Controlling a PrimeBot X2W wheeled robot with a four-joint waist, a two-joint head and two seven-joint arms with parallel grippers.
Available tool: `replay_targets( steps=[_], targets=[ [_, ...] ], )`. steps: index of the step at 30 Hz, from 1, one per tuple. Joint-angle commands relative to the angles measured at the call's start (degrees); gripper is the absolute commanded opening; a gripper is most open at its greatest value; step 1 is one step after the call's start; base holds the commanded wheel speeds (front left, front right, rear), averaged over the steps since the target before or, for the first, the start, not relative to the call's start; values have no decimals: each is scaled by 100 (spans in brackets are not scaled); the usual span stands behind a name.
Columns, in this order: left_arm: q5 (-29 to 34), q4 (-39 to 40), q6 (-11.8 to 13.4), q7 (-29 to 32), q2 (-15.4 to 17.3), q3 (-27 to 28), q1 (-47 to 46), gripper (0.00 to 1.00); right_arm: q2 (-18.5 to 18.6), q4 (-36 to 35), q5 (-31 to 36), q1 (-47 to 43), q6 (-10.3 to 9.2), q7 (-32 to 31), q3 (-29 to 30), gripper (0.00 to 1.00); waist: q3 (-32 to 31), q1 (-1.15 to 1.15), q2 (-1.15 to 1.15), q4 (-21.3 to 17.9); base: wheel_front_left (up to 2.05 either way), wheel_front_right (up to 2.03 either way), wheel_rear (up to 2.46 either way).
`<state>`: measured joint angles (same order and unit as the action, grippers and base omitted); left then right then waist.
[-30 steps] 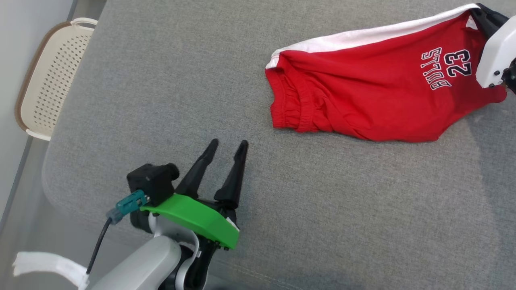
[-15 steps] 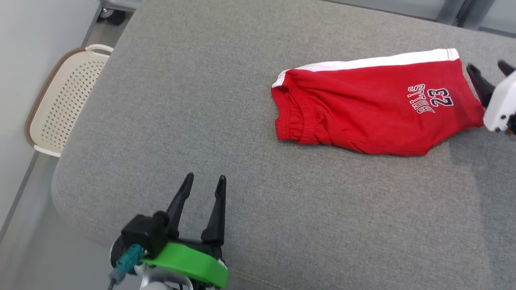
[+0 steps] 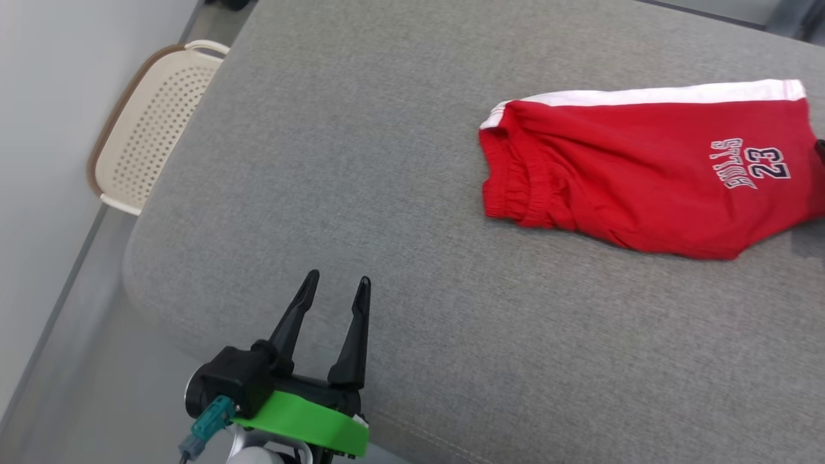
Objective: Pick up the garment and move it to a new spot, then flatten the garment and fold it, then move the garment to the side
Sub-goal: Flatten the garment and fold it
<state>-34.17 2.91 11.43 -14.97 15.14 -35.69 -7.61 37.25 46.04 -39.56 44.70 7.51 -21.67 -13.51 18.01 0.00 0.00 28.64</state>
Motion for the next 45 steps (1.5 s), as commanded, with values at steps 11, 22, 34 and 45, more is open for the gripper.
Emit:
replay_targets(
  steps=[11, 22, 34, 45],
  targets=[
    [314, -616, -758, -27, -397, 864, 284, 100, -656, 90, -71, -339, 1, -562, 481, 0, 83, 0, 0, 403, 0, 0, 0],
    [507, -925, -1203, -25, -392, 1581, 670, 100, -1178, -979, -908, -1390, -2, -457, 1117, 0, -683, 0, 0, -383, 0, 0, 0],
    [517, -967, -1376, -22, -157, 1952, 1026, 100, -1202, -2268, -1306, -3152, -2, -358, 1829, 0, -1144, 0, 0, -1626, 0, 0, 0],
    [522, -734, -1356, -17, -127, 1960, 1139, 100, -1158, -2810, -1118, -3836, -1, -412, 3271, 0, -1069, 0, 0, -2332, 0, 0, 0]
  ],
)
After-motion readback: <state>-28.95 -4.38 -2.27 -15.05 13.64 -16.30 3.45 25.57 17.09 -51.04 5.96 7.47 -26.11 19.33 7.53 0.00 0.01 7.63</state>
